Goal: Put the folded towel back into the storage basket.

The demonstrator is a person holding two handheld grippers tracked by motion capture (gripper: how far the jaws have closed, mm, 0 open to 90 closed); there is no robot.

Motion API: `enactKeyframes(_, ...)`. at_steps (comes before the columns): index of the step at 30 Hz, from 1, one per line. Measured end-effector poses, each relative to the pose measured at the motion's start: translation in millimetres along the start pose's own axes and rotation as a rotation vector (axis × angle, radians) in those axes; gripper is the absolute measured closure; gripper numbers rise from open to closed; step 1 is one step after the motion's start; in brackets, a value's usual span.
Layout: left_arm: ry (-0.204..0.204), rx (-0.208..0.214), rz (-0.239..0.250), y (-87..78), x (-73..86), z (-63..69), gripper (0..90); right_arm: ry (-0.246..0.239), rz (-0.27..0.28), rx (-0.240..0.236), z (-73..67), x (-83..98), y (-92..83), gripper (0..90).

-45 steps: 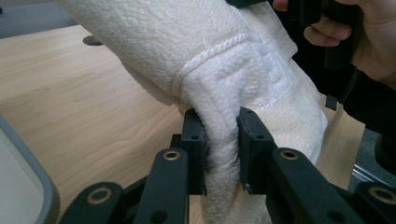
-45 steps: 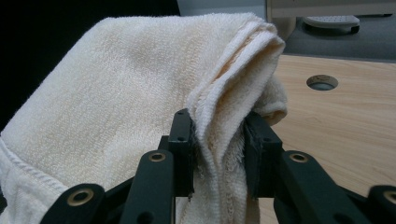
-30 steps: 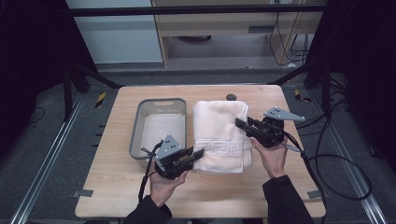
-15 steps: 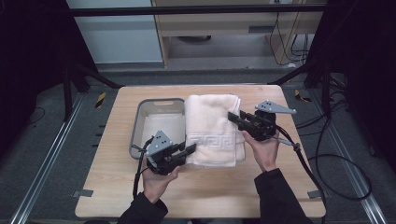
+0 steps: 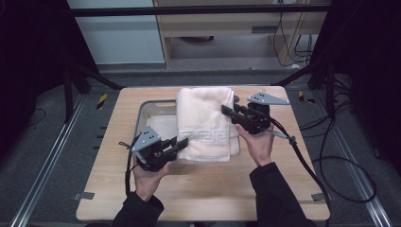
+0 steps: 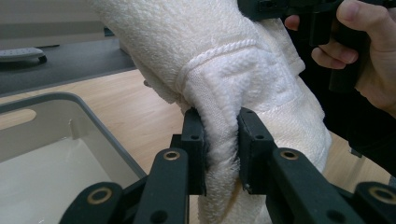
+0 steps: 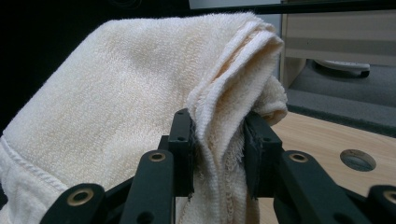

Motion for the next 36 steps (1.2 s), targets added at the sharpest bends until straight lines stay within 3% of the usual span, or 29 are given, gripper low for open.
enactKeyframes(21,-0.021,-0.073,0.018,-19.8,-13.8,-33.6,74.4,-0.042,-0.008,-0.023,-22.9,-19.4,36.6,68.1)
enactKeyframes(36,-0.03,-0.145,0.028,-33.7,-16.2,-60.1,74.4,-0.049,0.001,-0.029,-40.6,-21.9,65.2,68.1)
Point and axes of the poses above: each handheld gripper's, and its own axes: y roughly forward along the jaws, x roughly out of its underside, z roughly to its right, the point moved 7 cm from there along y, roughly forward along the jaws, and after that the axes turned 9 degrees about z, right-handed, at the moved point
